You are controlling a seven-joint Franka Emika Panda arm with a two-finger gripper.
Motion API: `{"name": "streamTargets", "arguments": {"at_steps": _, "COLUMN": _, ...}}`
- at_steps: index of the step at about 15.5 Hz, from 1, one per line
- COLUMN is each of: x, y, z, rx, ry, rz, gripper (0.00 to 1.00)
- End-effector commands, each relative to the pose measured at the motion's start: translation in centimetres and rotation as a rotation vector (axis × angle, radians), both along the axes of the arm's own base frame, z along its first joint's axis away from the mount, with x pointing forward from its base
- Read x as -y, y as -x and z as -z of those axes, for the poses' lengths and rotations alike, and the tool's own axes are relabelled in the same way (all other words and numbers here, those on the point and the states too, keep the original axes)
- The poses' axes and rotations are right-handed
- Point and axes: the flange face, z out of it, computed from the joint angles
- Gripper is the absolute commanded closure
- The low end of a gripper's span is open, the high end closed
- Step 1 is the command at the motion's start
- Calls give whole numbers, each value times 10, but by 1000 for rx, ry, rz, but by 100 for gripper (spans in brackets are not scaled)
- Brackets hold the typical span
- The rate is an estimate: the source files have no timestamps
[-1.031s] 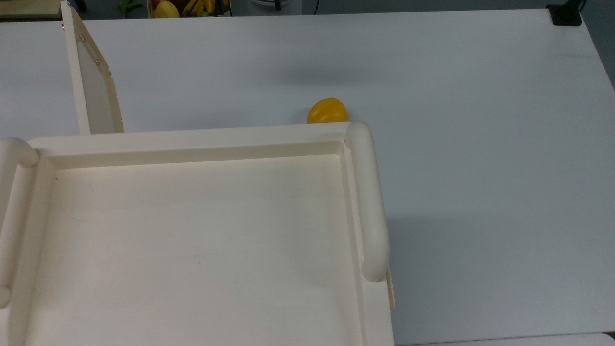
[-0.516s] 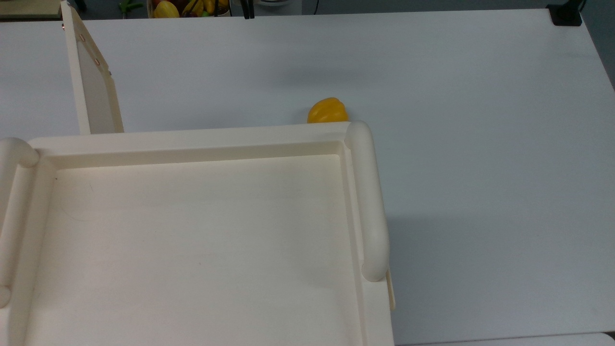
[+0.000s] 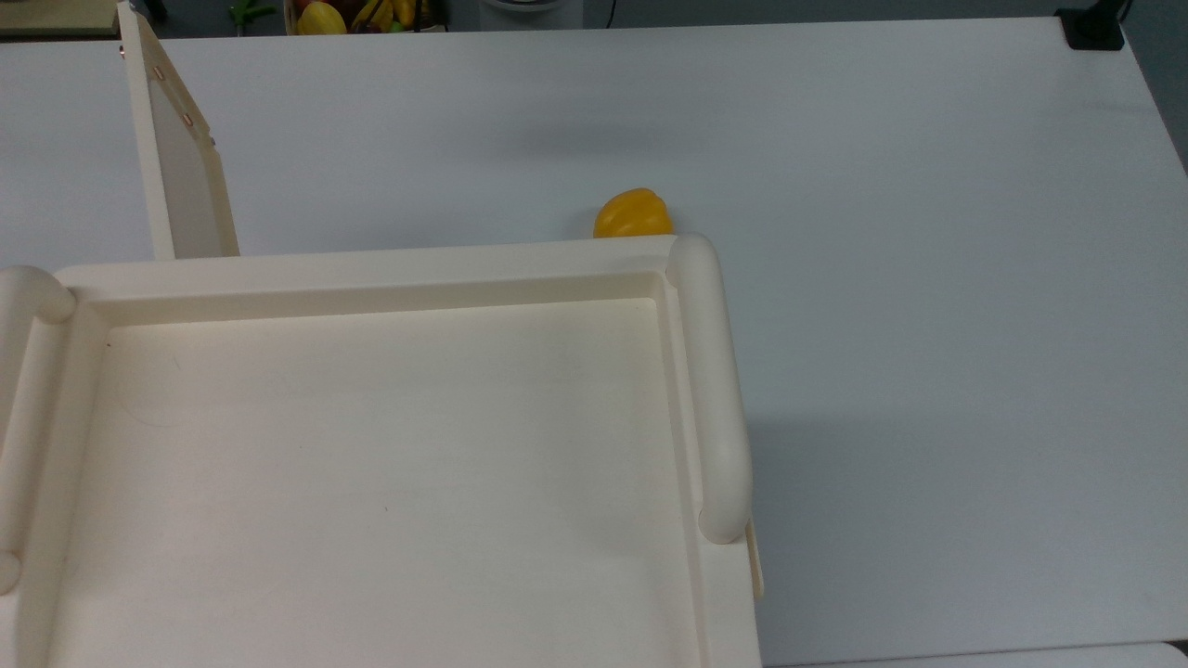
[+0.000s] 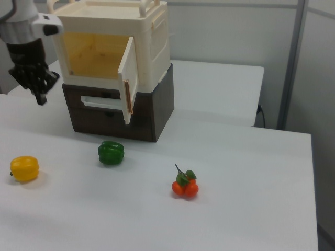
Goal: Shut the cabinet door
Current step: 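Push the gripper against the outer face of the open door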
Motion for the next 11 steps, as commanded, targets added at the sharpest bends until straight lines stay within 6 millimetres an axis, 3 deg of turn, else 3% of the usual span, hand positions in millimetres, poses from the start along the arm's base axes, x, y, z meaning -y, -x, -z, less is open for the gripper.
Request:
{"name": "streamTargets", "arguments": {"at_steps": 1, "x": 78, "y": 29, "z": -7, "rx": -34, "ry": -25, "rz": -75, "gripper": 100}}
{"name": "streamTargets", "arguments": {"at_steps": 5, "x": 157, "y": 32, "z": -9, "rx": 82, "ry": 7, "rz": -11, "gripper": 100}}
{"name": "streamTargets", "arguments": {"at_steps": 11, "x": 228, "y": -2, "z": -1, "rx": 394, "ry": 19, "rz": 165, "gripper": 100}}
